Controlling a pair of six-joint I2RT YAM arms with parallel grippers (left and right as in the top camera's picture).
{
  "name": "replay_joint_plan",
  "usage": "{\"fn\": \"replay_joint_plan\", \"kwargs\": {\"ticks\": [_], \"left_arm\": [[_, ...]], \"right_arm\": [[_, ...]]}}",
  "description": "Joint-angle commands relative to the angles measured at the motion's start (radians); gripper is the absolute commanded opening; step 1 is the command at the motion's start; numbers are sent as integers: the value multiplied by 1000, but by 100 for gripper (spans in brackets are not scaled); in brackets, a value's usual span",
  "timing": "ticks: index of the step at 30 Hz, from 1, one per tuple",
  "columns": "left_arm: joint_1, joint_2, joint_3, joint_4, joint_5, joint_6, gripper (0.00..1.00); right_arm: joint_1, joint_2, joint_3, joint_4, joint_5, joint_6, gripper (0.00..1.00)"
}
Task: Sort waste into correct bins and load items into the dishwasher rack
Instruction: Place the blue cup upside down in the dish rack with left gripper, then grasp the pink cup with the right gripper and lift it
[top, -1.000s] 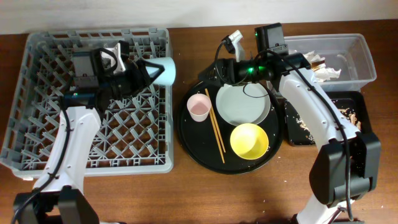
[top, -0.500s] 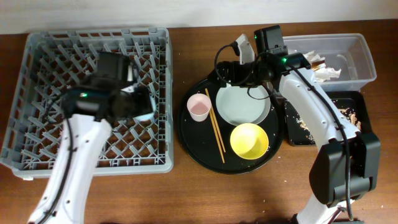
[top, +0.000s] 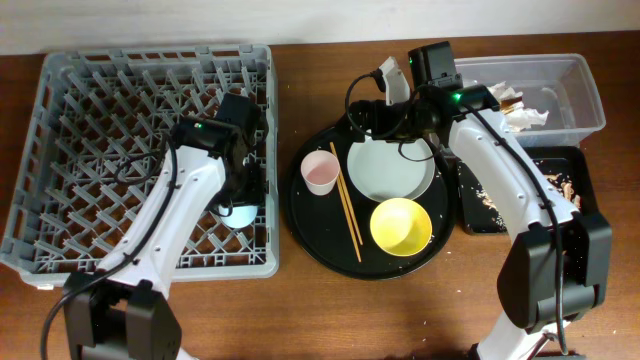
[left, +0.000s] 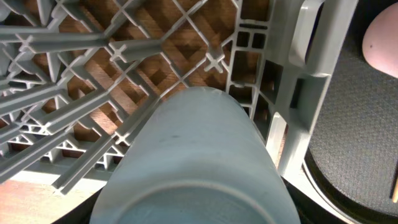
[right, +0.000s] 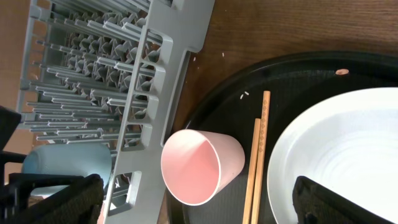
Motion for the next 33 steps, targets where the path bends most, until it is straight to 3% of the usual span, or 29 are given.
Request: {"fn": "replay_joint_plan", "kwargs": {"ticks": [1, 2, 7, 9, 10, 14, 19, 26, 28, 29, 33], "left_arm": [[0, 55, 6, 18, -18, -24, 51], [0, 68, 6, 22, -18, -24, 51], [0, 114, 6, 36, -19, -24, 86], [0, 114, 7, 55, -19, -24, 86], [1, 114, 14, 63, -19, -24, 94], [5, 107, 153, 27, -18, -24, 95], [5, 107, 360, 52, 8, -24, 96], [5, 108, 377, 123, 22, -24, 96], [5, 109, 377, 123, 8, -24, 96], [5, 109, 377, 123, -8, -24, 96], [5, 109, 377, 124, -8, -25, 95]], "right_arm": [[6, 2, 6, -3, 12, -10, 96], [6, 2, 6, -4, 12, -10, 96], [6, 3, 6, -9, 12, -10, 95], [7, 3, 2, -11, 12, -10, 93], [7, 3, -8, -11, 12, -10, 91], [13, 4, -33, -11, 13, -9, 75], [73, 37, -34, 17, 169, 43, 73], [170, 159, -34, 21, 330, 129, 63], [171, 183, -34, 19, 329, 133, 51], [169, 188, -34, 19, 326, 148, 36], [169, 186, -29, 18, 311, 148, 4]]}}
